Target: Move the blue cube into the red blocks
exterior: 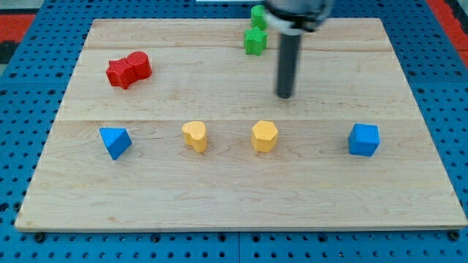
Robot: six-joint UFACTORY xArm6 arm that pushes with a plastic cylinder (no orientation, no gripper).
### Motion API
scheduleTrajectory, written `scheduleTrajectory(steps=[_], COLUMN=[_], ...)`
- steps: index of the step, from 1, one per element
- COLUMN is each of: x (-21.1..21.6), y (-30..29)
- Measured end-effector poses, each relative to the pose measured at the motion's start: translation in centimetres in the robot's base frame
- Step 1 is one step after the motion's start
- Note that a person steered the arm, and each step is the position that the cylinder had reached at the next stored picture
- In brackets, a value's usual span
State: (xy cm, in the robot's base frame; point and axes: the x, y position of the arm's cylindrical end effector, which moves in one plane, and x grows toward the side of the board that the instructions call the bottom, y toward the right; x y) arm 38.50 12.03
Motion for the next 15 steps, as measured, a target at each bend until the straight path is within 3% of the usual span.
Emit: scheduleTrajectory(steps=[1, 2, 4, 7, 9, 11, 15], x=[-0.7, 4.1, 11.1, 11.1, 9.5, 7.2, 1.3], y=[10.3, 18.8, 11.8, -0.2, -2.2, -7.9, -5.5])
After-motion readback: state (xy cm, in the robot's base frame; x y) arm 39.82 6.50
